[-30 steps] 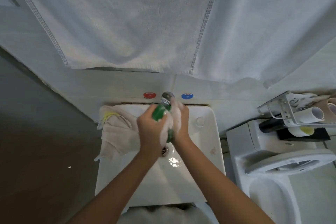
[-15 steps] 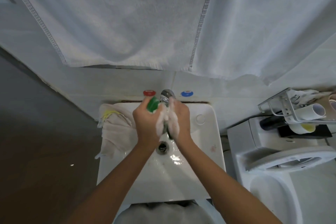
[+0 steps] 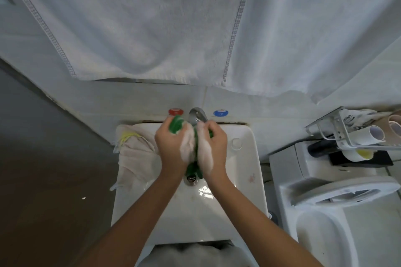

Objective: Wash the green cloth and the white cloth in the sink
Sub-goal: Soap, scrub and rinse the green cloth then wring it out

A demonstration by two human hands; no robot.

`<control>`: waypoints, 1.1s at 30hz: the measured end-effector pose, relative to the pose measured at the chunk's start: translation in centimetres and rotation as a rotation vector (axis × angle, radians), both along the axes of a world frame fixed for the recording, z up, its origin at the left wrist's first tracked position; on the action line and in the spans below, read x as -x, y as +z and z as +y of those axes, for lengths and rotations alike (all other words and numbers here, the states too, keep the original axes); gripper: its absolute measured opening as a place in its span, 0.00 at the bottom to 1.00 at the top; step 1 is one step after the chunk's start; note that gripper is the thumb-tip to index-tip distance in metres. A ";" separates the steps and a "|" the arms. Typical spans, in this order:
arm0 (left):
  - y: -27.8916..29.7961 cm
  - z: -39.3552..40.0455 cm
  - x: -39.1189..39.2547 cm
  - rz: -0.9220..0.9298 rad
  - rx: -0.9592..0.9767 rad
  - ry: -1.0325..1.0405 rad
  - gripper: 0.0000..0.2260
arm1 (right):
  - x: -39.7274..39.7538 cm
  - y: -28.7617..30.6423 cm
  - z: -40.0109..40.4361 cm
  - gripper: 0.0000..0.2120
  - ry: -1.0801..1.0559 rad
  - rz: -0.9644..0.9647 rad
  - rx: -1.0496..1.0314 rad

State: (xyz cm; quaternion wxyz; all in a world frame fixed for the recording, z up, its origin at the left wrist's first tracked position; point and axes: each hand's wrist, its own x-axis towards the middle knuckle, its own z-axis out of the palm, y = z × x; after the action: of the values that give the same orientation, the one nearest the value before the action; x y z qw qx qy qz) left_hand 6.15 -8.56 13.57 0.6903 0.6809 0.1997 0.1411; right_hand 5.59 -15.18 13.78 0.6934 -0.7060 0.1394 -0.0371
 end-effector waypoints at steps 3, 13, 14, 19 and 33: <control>-0.4 0.5 -0.2 0.004 -0.094 0.023 0.15 | 0.4 0.7 -0.3 0.20 0.087 0.009 0.001; -0.3 0.7 -0.8 0.004 -0.144 0.012 0.17 | 1.0 0.4 -1.0 0.15 0.173 0.061 -0.013; -0.3 0.6 -0.5 0.003 -0.145 -0.025 0.16 | 0.5 0.4 -1.3 0.15 0.188 0.071 -0.005; -0.1 1.0 -0.7 0.011 -0.111 -0.152 0.07 | -0.7 0.8 -2.7 0.13 0.343 0.243 -0.127; -0.1 5.0 -0.5 0.156 -0.548 -0.460 0.05 | -1.7 0.7 -6.3 0.03 0.376 0.261 -0.058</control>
State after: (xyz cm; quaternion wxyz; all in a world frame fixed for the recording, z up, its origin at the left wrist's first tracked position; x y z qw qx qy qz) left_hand 6.70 -3.53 13.48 0.4784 0.8765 0.0482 -0.0220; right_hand 7.24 -21.47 14.47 0.6840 -0.6983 0.0950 0.1883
